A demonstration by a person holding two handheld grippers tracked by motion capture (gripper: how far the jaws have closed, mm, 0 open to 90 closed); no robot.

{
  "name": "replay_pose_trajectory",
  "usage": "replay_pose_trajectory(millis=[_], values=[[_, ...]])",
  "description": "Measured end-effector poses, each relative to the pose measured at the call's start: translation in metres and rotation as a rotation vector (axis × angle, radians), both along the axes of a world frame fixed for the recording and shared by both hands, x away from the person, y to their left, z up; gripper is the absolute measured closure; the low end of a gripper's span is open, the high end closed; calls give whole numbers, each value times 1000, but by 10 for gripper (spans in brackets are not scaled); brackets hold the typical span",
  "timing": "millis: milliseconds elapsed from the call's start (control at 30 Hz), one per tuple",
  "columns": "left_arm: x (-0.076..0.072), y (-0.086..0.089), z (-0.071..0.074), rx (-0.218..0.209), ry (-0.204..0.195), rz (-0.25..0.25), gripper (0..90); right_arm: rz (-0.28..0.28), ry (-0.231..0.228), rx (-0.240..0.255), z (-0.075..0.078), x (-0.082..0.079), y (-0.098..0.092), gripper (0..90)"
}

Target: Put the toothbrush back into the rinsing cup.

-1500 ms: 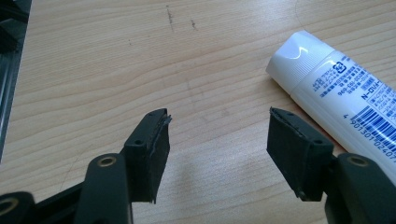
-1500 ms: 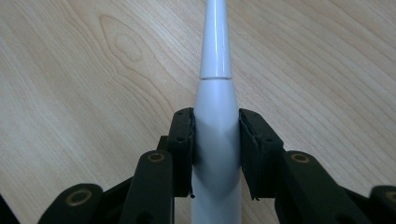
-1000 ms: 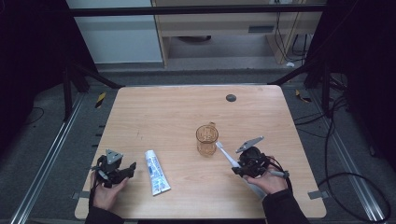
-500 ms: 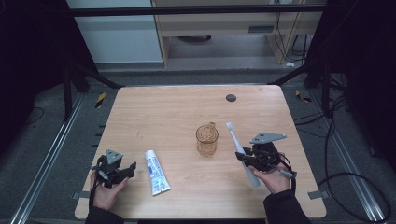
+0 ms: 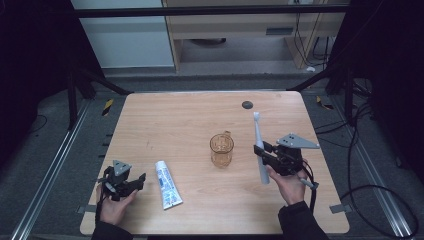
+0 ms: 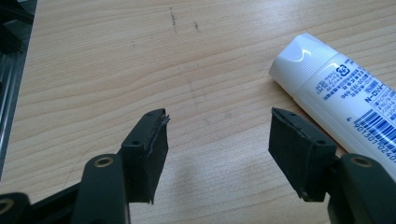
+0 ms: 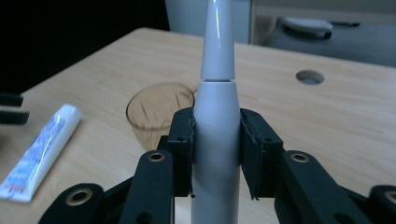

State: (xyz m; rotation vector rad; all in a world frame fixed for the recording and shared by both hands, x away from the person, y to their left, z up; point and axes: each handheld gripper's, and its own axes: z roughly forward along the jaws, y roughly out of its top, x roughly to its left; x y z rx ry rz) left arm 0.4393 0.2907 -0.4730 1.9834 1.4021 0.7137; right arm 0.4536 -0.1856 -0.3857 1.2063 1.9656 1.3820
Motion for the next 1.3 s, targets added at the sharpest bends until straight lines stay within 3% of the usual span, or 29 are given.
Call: replay_pose_trajectory(millis=[67,200,300,667,1000,1300], values=[[0,0,0,-2,-3,0,370,-24,-43,32,5,3,4,674],[0,0,0,-2,-7,1,371,-40,-74,49,9,8,11,674],[0,0,0,-4,-9,2,371,-59,-121,87,15,14,20,674],[-1,1,1,-5,-16,3,374,-110,-220,166,29,29,38,674],[-1,1,1,-5,-20,5,376,-132,-268,195,33,40,53,674],[-1,2,1,-6,-22,7,378,-138,-281,207,28,51,68,674]])
